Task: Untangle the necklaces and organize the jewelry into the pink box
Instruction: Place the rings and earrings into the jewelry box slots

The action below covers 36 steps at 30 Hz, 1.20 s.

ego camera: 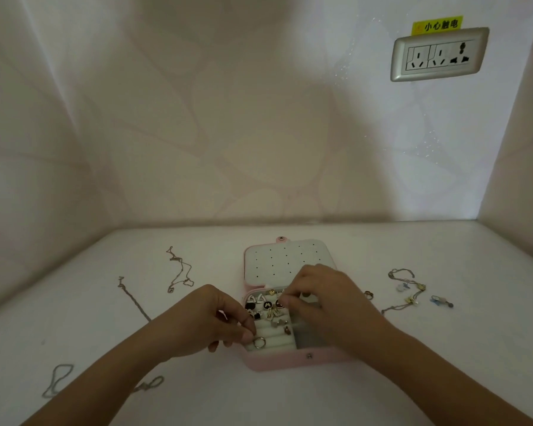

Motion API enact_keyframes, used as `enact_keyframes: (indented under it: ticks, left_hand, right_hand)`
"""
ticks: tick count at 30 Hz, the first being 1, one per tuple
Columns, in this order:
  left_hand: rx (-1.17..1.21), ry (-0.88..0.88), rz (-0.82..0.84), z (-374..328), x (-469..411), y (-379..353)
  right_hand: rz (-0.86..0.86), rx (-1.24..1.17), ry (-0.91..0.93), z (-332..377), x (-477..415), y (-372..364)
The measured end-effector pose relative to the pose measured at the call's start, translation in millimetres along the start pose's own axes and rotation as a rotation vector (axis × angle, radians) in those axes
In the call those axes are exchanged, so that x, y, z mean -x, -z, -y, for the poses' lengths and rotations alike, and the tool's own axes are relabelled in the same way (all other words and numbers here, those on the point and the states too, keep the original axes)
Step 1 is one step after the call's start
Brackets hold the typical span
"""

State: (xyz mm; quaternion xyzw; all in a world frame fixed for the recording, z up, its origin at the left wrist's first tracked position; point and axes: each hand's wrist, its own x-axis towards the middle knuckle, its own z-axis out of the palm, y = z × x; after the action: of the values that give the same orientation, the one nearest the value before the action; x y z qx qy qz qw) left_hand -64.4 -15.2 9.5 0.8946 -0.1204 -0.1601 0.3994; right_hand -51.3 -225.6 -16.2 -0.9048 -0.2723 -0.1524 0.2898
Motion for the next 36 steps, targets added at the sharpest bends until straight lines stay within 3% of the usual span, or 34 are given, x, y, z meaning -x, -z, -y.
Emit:
enact_keyframes:
  ticks: [15, 20, 36]
  left_hand:
    - [-0.121, 0.137, 0.033, -11, -13, 9]
    - [-0.318, 0.117, 0.044, -22, -20, 8]
    - [-0.463, 0.079, -0.241, -10, -18, -6]
  right_hand:
    - [0.016, 0.056, -0.127, -20, -2, 4]
    - [0.031, 0.052, -0.127, -21, -2, 3]
    - [0.054, 0.062, -0.112, -23, -1, -1]
